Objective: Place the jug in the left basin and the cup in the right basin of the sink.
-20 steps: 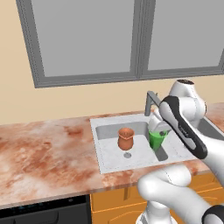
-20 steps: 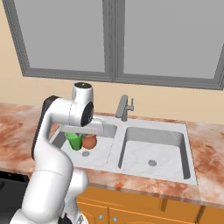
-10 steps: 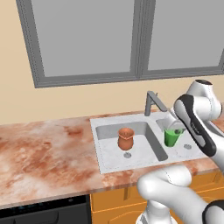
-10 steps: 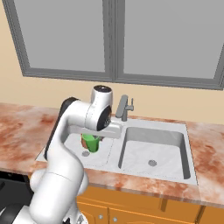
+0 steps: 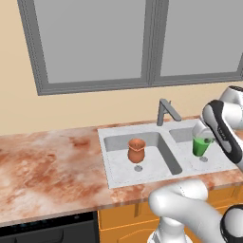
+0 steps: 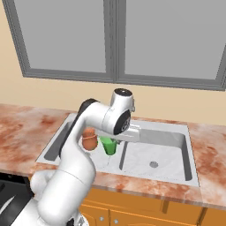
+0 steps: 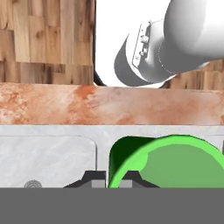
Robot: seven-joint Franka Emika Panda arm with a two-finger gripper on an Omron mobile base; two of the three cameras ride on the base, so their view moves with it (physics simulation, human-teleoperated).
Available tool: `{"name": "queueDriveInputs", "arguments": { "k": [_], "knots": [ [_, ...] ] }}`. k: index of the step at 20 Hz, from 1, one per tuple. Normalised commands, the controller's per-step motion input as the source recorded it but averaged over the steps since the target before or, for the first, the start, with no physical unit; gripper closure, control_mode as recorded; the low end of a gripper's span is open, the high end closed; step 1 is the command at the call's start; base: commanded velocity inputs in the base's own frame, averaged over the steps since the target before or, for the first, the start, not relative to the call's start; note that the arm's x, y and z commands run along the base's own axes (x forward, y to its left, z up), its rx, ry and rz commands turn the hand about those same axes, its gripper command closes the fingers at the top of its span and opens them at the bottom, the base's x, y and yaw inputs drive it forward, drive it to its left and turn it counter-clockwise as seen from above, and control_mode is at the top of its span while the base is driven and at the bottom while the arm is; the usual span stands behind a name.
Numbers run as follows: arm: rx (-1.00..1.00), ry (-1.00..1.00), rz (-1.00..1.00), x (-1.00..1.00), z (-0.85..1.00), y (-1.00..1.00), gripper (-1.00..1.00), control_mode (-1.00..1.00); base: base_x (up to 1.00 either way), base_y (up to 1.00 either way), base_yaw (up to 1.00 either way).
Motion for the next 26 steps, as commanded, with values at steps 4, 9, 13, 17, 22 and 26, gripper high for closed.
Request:
{"name": "queueDriveInputs", "arguments": {
  "k": [4, 9, 13, 17, 22, 26],
  "knots": [
    [0.00, 0.00, -0.07, 0.13, 0.00, -0.55, 1.00, -1.00, 0.00, 0.00, 0.00],
    [0.00, 0.00, -0.08, 0.18, 0.00, -0.47, 1.00, -1.00, 0.00, 0.00, 0.00],
    [0.00, 0.00, -0.10, 0.20, 0.00, -0.35, 1.00, -1.00, 0.00, 0.00, 0.00],
    [0.00, 0.00, -0.12, 0.16, -0.03, -0.26, 1.00, -1.00, 0.00, 0.00, 0.00],
    [0.00, 0.00, -0.18, 0.24, -0.07, -0.06, 1.00, -1.00, 0.00, 0.00, 0.00],
    [0.00, 0.00, -0.19, 0.21, -0.13, -0.01, 1.00, -1.00, 0.00, 0.00, 0.00]
  ]
}}
